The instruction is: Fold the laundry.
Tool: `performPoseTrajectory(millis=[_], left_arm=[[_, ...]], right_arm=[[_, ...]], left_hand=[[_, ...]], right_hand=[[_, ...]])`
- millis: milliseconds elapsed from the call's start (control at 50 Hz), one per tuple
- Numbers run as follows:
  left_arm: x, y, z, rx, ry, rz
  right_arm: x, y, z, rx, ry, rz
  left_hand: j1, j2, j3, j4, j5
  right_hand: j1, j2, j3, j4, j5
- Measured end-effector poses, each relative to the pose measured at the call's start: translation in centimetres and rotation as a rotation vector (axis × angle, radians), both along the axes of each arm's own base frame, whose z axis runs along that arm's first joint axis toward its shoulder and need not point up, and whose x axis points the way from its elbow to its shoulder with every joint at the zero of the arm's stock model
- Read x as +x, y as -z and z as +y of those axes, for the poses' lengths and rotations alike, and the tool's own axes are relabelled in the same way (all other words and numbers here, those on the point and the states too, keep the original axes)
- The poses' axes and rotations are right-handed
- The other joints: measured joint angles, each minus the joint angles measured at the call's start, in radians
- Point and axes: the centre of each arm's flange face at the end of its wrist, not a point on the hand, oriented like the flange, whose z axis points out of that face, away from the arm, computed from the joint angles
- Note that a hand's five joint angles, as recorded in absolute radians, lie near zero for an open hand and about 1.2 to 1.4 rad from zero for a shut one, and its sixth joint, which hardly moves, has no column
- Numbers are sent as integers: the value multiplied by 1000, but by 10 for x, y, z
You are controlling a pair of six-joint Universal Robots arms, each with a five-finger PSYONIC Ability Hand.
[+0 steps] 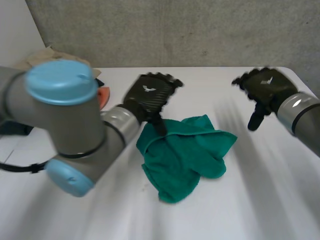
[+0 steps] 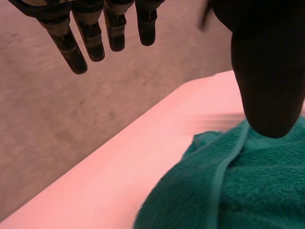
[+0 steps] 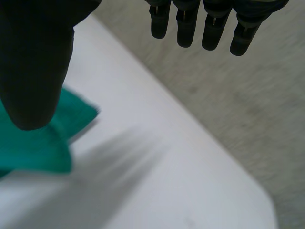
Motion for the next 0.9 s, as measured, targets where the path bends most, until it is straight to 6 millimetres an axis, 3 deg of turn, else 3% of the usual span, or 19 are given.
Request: performPoseTrajectory(millis=[120, 180, 260, 420, 480, 500, 540, 560, 580, 640, 700, 800, 900], left_arm=[[41, 11, -9, 132, -123, 52], [60, 28, -17, 210, -185, 63], [70, 55, -29, 288, -220, 53], [57, 110, -52, 397, -153, 25], [47, 121, -61, 403, -119, 28], [44, 123, -64, 401, -111, 31], [37, 126, -70, 392, -97, 36], [35, 126, -71, 388, -93, 38], [30, 126, -75, 375, -85, 43], [17, 113, -89, 302, -72, 74], [7, 86, -105, 197, -83, 122], [-3, 4, -130, -71, -140, 273], [5, -113, -125, -412, -160, 508]], right_arm=[[12, 31, 2, 121, -41, 14], [21, 45, -3, 158, -48, -26], [31, 60, -15, 184, -40, -97], [47, 88, -35, 215, -33, -181], [53, 97, -37, 220, -44, -183], [57, 100, -37, 218, -50, -183], [60, 102, -39, 208, -59, -186], [61, 102, -39, 204, -61, -187], [63, 101, -40, 189, -66, -191], [66, 89, -47, 128, -75, -210], [69, 66, -56, 32, -82, -244], [72, -8, -73, -254, -81, -348], [65, -103, -71, -628, -58, -497]], left_hand=[[4, 1, 1, 2, 0], [4, 3, 2, 3, 2], [4, 3, 2, 3, 2], [4, 25, 21, 34, 3], [53, 58, 53, 69, 38], [76, 79, 75, 84, 55], [287, 257, 255, 250, 227], [287, 257, 255, 250, 227], [652, 573, 569, 582, 551], [934, 938, 927, 944, 889], [934, 977, 975, 994, 903], [937, 982, 976, 995, 903], [938, 983, 977, 995, 929]], right_hand=[[0, 0, 0, 0, 0], [36, 46, 48, 47, 44], [144, 144, 157, 161, 156], [256, 256, 269, 275, 269], [490, 502, 483, 486, 475], [721, 738, 729, 732, 720], [895, 918, 902, 905, 896], [907, 938, 930, 936, 925], [907, 960, 963, 973, 945], [907, 960, 973, 985, 945], [907, 960, 975, 986, 945], [907, 960, 978, 986, 946], [907, 960, 978, 987, 946]])
